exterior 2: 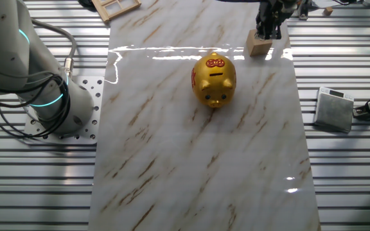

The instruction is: Drop coins into a piggy bank

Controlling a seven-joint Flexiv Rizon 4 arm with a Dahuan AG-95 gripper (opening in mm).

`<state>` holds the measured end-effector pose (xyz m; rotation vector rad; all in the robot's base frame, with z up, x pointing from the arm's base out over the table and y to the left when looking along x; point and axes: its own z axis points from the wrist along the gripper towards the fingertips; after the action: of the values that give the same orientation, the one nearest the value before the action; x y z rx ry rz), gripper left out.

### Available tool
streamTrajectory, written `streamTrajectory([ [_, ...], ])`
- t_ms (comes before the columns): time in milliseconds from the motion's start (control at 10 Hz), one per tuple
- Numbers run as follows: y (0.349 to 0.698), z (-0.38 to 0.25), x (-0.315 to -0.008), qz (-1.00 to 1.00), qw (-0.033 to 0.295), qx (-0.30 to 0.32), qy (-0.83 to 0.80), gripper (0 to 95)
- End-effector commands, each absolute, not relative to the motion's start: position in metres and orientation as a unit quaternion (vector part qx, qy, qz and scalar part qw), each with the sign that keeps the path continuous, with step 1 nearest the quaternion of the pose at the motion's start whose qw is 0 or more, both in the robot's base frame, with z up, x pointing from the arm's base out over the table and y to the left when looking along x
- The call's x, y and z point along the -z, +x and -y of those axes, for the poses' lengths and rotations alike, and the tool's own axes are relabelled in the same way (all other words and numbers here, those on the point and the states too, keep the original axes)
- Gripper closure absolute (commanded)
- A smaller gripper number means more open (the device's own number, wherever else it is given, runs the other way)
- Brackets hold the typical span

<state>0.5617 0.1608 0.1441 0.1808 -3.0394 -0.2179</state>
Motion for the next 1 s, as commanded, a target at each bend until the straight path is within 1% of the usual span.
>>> streamTrajectory([
  [100,0.561,-0.161,-0.144,0.994,0.044,0.072,0.072,95.0],
  [400,0.561,-0.161,-0.144,0.995,0.039,0.074,0.058,95.0],
  [800,0.579,-0.179,-0.143,0.996,0.038,0.074,0.033,95.0],
  [1000,0.588,-0.19,-0.137,0.996,0.037,0.073,0.023,95.0],
])
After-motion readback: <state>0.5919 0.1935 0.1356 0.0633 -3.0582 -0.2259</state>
